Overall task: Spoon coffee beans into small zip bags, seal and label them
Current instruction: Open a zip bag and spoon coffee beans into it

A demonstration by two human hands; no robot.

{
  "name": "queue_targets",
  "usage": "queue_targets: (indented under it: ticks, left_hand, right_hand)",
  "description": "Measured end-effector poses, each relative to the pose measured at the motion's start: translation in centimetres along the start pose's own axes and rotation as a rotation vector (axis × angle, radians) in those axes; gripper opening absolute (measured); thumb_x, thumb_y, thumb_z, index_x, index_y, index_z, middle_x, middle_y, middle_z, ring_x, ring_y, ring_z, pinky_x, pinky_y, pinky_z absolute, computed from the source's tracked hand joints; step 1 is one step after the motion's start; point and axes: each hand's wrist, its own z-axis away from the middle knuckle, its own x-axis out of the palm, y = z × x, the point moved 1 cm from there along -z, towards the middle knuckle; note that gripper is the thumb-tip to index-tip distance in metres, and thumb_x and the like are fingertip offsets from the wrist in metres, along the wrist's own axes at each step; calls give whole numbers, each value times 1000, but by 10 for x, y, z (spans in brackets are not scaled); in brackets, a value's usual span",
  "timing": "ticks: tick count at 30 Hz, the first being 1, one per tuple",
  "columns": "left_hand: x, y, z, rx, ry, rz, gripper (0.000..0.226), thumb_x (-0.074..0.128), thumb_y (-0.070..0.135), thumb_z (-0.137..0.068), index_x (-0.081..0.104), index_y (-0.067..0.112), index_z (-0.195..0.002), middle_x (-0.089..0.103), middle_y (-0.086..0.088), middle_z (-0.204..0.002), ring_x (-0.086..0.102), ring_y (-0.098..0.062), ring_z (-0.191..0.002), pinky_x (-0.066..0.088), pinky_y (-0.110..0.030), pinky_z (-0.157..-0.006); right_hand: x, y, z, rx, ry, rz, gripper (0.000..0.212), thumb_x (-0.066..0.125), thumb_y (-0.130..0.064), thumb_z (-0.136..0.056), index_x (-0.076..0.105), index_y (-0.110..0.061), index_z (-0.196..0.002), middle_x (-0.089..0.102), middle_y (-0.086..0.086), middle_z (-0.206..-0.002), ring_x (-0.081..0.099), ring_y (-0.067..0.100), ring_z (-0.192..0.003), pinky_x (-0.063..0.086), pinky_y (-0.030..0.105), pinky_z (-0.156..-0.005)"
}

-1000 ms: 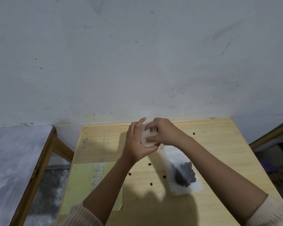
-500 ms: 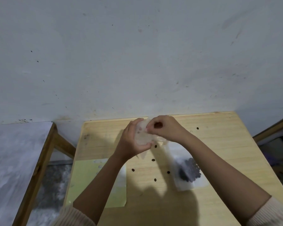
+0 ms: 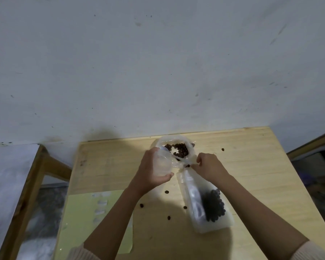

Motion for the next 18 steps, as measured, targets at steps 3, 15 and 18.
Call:
queue_targets:
  ticks: [3, 15, 18]
  left_hand:
    - [4, -2, -3, -80, 31, -11, 90, 74, 49, -59, 32, 20, -133, 27, 6, -122, 34, -6, -113, 40, -23, -94]
    - [9, 0, -13, -237, -126, 13, 85, 77, 49, -63, 34, 31, -135, 16, 15, -148, 18, 3, -132, 26, -21, -102]
    - [8, 7, -14, -271, -36, 72, 82, 81, 36, -67, 36, 31, -135, 19, 18, -143, 17, 8, -129, 22, -20, -102]
  right_hand:
    - [4, -4, -9, -25, -47, 83, 15, 57, -25, -88, 55, -12, -81, 54, 2, -77, 53, 19, -72, 35, 23, -53]
    - [-2, -14, -29, -69, 227, -658, 14, 51, -18, -93, 44, -15, -82, 66, 22, -80, 65, 36, -76, 50, 44, -69]
    - [0, -22, -29, -107, 291, -778, 14, 48, -20, -96, 43, -21, -82, 70, 17, -81, 70, 23, -76, 55, 48, -73]
